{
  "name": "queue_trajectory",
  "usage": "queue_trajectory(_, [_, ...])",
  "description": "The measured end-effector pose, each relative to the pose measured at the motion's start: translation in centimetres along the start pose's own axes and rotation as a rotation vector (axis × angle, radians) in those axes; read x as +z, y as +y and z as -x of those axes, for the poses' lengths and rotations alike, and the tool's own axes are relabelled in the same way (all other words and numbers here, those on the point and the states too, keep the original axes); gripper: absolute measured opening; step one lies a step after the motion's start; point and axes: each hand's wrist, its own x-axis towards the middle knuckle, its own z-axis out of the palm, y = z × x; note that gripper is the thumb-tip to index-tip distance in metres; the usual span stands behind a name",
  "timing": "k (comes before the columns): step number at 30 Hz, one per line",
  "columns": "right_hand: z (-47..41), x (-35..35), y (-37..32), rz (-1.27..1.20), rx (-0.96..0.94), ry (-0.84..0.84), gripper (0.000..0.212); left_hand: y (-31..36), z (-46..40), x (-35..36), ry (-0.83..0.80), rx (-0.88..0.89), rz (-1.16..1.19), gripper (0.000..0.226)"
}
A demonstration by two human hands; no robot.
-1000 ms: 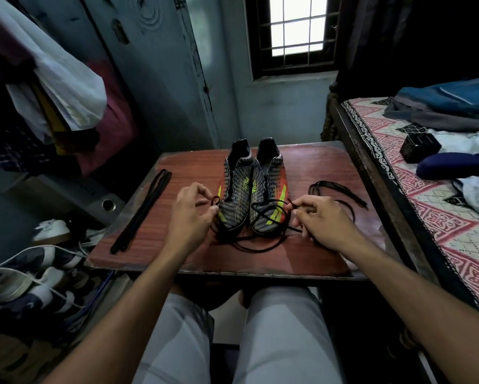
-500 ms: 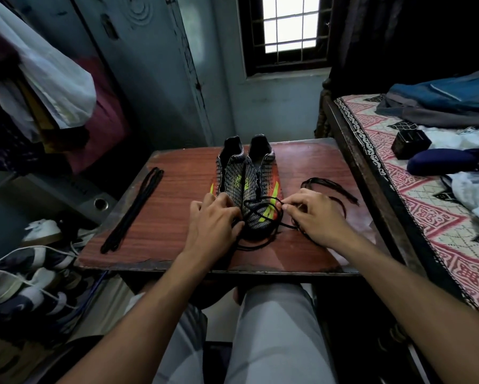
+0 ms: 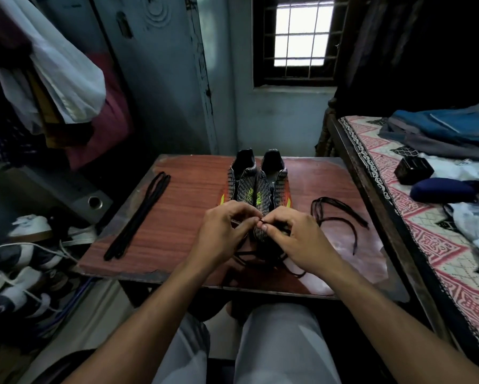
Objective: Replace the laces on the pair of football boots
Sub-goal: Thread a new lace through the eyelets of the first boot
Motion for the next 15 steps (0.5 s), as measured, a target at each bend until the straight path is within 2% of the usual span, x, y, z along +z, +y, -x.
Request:
queue_trajectory(3, [-0.3,0.6,0.6,0.025,0.075,0.059,0.004,-2.5,-0.6,0.1,-0.046,0.072,-0.119,0.031])
queue_trajectory(6, [-1.5,0.9,0.1,0.056,0.155,0.103,0.007,-6.4,-1.1,0.3,-0.279,0.101,-0.409,0.070])
queue_trajectory(7, [-2.2,1.0,-0.4,0.056,0.154,0.112,0.007,-7.5,-1.1,0.4,-0.334,0.113,-0.484,0.077])
queue_trajectory(9, [-4.4,0.7,-1.8,0.053,0.125,0.145,0.006,-9.1,-1.3,0.3,-0.339,0.133,-0.524,0.076])
queue_trajectory(12, [-8.3,-0.2,-4.5,0.055,0.089,0.189,0.007,-10.6,-1.4,-0.5,-0.253,0.104,-0.528,0.069])
queue_trajectory(15, [-12.8,-0.9,-7.5,0.140,0.024,0.120,0.010,-11.9,-0.9,-1.0,-0.179,-0.004,-0.525,0.068])
